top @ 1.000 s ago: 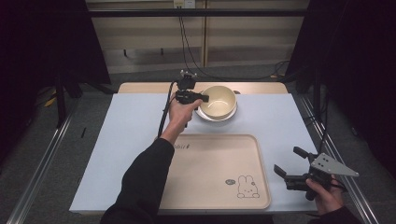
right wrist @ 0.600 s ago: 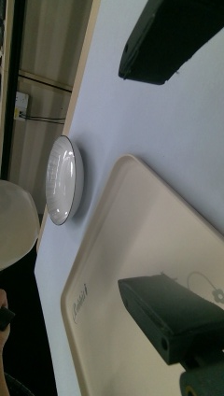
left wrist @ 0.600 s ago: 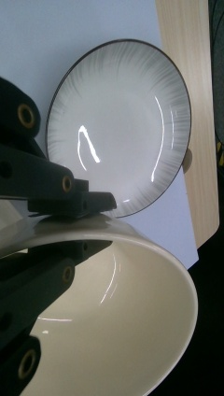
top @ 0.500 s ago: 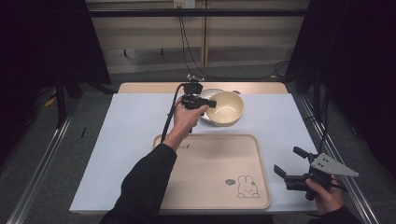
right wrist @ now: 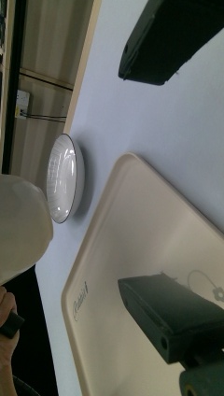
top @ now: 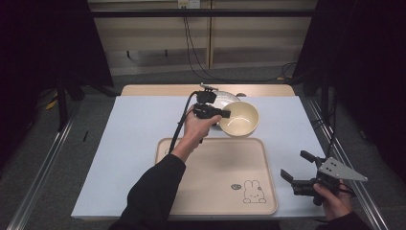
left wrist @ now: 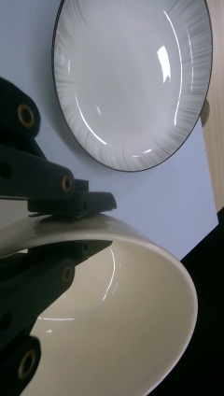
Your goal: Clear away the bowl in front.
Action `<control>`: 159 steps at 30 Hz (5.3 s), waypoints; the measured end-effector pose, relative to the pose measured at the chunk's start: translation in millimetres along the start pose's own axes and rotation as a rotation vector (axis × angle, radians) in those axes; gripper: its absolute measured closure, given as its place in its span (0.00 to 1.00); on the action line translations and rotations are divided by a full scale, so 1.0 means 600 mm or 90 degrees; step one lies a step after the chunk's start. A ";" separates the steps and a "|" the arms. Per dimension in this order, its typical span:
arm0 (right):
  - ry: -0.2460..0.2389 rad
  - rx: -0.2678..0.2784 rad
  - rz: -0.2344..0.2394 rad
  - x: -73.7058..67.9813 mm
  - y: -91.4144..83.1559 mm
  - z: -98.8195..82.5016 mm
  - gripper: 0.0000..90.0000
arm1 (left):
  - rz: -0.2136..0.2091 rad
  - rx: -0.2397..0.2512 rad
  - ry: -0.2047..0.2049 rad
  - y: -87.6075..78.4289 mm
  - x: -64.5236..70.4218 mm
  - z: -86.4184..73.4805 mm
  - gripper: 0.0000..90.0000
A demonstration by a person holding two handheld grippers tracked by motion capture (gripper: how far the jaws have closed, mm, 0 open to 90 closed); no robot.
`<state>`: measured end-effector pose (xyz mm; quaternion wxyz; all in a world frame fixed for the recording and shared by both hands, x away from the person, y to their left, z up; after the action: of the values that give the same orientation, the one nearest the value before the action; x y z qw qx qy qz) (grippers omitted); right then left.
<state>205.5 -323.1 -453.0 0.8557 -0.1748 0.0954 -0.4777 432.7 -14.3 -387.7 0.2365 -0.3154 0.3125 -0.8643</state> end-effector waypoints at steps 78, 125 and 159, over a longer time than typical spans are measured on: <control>-0.010 -0.001 0.005 -0.001 0.001 0.000 0.02 | 0.012 -0.073 0.022 0.157 0.023 -0.051 0.79; -0.008 0.001 -0.004 0.000 0.004 0.002 0.02 | 0.112 0.135 0.134 0.008 0.017 -0.096 0.02; -0.011 0.000 -0.007 0.000 0.006 0.002 0.02 | 0.234 0.215 0.114 -0.133 0.006 -0.199 0.02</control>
<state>208.6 -320.8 -453.1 0.8540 -0.1794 0.0873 -0.4805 330.7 85.6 -403.4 0.4104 -0.1316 0.2355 -0.8711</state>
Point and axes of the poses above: each handheld gripper's, and its own axes: y roughly forward along the jaws, z roughly out of its top, x roughly to its right, the point moved 1 cm from there along y, roughly forward along the jaws, and after that the axes turned 8 degrees about -x, right-handed, at the moved point
